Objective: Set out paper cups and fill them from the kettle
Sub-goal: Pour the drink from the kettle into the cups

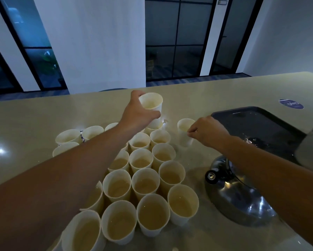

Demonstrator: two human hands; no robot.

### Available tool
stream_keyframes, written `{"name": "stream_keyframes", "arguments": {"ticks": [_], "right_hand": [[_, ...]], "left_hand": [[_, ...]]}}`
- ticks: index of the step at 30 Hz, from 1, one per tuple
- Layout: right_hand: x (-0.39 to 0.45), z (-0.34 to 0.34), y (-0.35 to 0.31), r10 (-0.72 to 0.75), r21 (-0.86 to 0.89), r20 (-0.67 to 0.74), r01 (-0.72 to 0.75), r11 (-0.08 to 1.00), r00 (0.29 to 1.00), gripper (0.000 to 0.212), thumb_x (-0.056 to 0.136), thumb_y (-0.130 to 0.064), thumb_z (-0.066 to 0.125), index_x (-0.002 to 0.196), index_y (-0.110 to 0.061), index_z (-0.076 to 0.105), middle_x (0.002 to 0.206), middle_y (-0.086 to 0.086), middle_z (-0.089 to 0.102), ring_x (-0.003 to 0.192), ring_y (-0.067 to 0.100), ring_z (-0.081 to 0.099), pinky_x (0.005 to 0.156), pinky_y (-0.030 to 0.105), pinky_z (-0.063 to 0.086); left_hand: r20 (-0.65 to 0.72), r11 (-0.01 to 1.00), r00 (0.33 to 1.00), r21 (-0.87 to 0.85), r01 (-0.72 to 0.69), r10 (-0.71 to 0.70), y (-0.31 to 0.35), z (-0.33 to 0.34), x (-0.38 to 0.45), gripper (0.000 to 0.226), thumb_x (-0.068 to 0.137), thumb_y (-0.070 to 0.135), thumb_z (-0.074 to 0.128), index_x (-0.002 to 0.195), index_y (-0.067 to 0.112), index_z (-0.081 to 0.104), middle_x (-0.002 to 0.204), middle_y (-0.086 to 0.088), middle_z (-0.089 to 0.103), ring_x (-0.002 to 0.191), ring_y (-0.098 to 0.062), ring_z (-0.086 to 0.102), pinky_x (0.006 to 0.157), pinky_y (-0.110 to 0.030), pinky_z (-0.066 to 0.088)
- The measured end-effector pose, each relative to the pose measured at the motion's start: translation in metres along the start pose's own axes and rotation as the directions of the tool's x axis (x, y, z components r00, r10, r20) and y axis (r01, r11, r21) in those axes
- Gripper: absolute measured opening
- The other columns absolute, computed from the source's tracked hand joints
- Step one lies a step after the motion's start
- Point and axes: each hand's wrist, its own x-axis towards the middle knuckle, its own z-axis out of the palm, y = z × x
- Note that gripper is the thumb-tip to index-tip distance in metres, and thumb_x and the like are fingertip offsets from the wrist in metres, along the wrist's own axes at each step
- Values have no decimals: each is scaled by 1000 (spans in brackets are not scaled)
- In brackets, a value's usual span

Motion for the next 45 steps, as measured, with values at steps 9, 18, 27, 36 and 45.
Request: {"name": "stream_keyframes", "arguments": {"ticks": [9,18,27,36,45], "right_hand": [[28,23,5,-62,25,147,59,998,987,19,94,-28,64,106,-24,78,105,-2,75,91,16,66,89,34,55],[30,34,12,-77,67,132,68,995,988,22,97,-32,61,115,-30,74,113,-5,71,92,14,62,88,28,52],[23,34,11,-65,76,145,55,996,987,21,94,-34,64,112,-32,74,111,-6,72,90,13,64,90,33,56],[17,32,7,-87,168,165,59,984,983,20,92,-30,67,111,-31,75,110,-7,73,91,12,64,89,26,51],[15,11,10,-64,199,190,26,980,980,42,86,-47,71,126,-39,65,122,-7,66,104,15,61,96,37,51]], "left_hand": [[159,968,983,215,-127,93,-4,43,58,79,73,16,84,129,28,30,121,0,43,107,-21,51,81,-30,46],[326,906,945,401,-136,-3,-12,78,98,79,71,21,80,135,35,37,126,-7,45,102,-26,55,81,-33,49],[500,828,854,533,-176,-141,-17,89,103,84,75,14,82,144,30,38,142,-4,48,120,-24,50,95,-36,47],[565,771,788,606,-197,-243,-12,85,104,98,77,4,75,154,35,23,153,-6,37,130,-30,45,103,-44,46],[497,794,850,582,-175,-176,-1,78,99,81,85,0,55,153,32,24,141,-7,51,122,-27,51,102,-40,43]]}}
